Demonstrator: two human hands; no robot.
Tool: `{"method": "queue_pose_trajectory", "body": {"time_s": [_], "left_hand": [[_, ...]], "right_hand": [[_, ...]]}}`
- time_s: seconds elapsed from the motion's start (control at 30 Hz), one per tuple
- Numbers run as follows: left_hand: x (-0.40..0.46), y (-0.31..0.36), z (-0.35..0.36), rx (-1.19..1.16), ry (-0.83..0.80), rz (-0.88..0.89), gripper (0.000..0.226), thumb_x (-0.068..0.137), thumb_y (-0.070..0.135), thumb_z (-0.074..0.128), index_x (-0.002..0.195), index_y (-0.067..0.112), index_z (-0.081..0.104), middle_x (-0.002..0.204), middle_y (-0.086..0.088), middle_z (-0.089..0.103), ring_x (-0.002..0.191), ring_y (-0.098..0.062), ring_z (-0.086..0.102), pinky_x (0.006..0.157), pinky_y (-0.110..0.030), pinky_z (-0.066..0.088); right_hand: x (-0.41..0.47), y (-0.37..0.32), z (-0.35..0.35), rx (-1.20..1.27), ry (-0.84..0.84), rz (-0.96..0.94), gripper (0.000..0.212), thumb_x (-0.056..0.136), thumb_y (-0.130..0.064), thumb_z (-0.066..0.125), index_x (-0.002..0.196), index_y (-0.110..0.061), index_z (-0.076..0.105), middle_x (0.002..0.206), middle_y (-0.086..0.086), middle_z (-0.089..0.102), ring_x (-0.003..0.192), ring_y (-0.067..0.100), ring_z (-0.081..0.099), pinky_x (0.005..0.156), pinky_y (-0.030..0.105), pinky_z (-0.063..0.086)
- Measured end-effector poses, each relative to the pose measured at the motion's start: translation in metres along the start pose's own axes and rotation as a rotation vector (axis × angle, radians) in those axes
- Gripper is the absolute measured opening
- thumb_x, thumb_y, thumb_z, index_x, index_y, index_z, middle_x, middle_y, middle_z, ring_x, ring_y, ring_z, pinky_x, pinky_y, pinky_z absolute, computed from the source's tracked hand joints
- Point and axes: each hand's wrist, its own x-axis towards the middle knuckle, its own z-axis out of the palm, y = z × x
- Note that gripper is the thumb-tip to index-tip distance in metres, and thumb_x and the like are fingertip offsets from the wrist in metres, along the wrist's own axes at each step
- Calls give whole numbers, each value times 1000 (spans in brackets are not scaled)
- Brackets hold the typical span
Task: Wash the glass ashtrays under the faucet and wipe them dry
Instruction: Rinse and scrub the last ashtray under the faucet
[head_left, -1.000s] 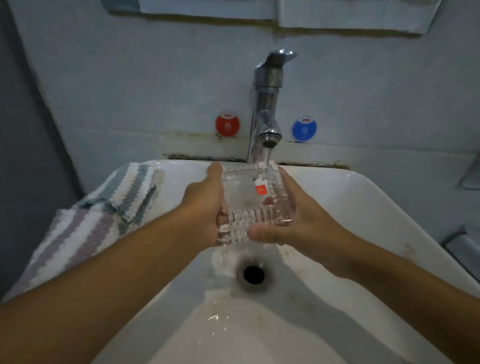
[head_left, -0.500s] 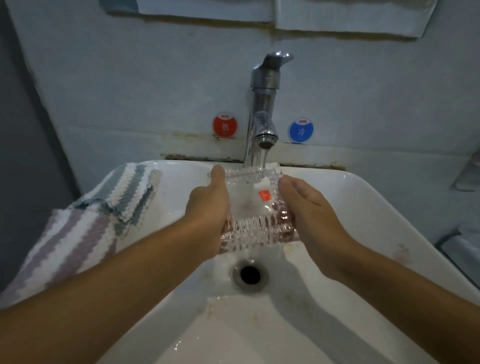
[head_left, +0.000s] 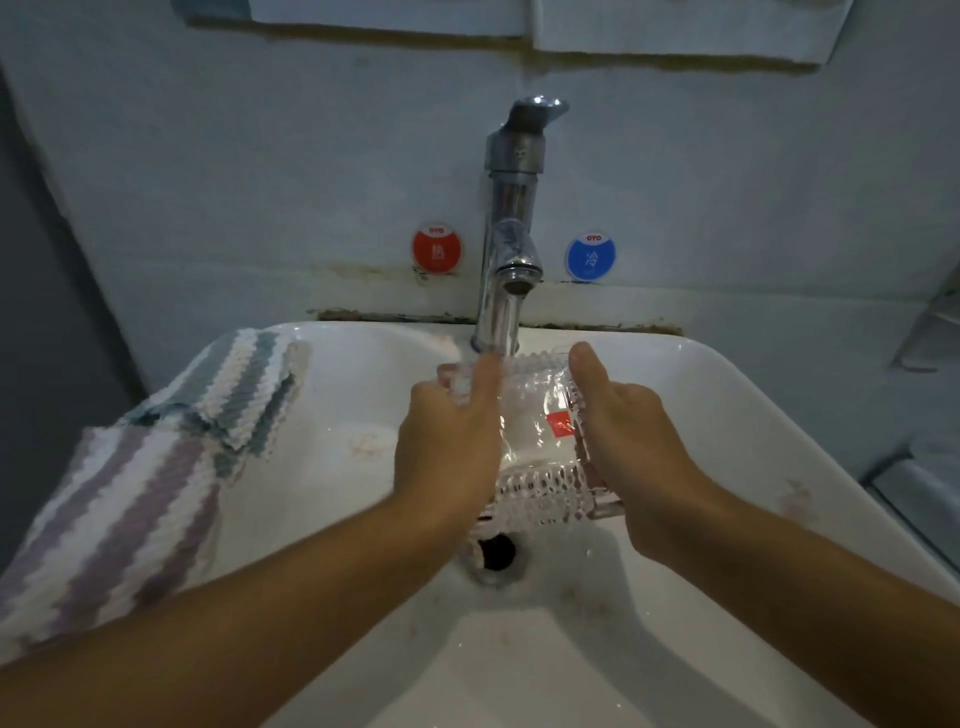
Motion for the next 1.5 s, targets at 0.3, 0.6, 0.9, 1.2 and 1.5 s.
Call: {"method": "queue_pose_trajectory", "body": {"time_s": [0.3, 0.6, 0.9, 1.2, 1.5], "left_hand": [[-1, 14, -14, -434, 31, -400, 37, 95, 37, 41, 65, 17, 41, 53, 1, 39, 35, -12, 32, 39, -18, 28], [-3, 28, -18, -405, 170, -26, 37, 96, 29, 46, 61, 17, 42, 54, -2, 38, 48, -13, 31, 44, -25, 24], [-21, 28, -12, -414, 47, 127, 35, 102, 21, 39, 74, 4, 52, 60, -3, 55, 49, -7, 53, 39, -13, 43], [-9, 14, -8, -309, -89, -240, 25, 84, -4, 51, 90, 17, 63, 101, -13, 66, 90, -35, 65, 68, -39, 51], [-2, 15, -17, -73, -356, -303, 21, 93, -2, 64, 114, -1, 65, 87, -10, 76, 70, -29, 73, 48, -34, 59]], "right_hand": [[3, 10, 0, 67, -184, 40, 66, 101, -62, 14, 82, -26, 66, 52, -12, 67, 44, -2, 63, 50, 18, 44], [15, -4, -23, 272, -702, 299, 41, 92, -40, 54, 106, -10, 78, 110, 18, 74, 109, 33, 68, 100, 53, 51], [22, 6, -30, 267, -902, 551, 43, 51, 2, 93, 87, 1, 69, 87, 20, 66, 70, 20, 63, 52, 23, 57], [29, -2, -37, -128, -433, 267, 23, 89, 19, 54, 100, 4, 68, 87, 16, 69, 65, 19, 67, 49, 24, 54], [37, -8, -51, -249, -317, 120, 16, 88, 9, 68, 100, -1, 72, 81, 13, 74, 70, 21, 69, 63, 30, 56]]}}
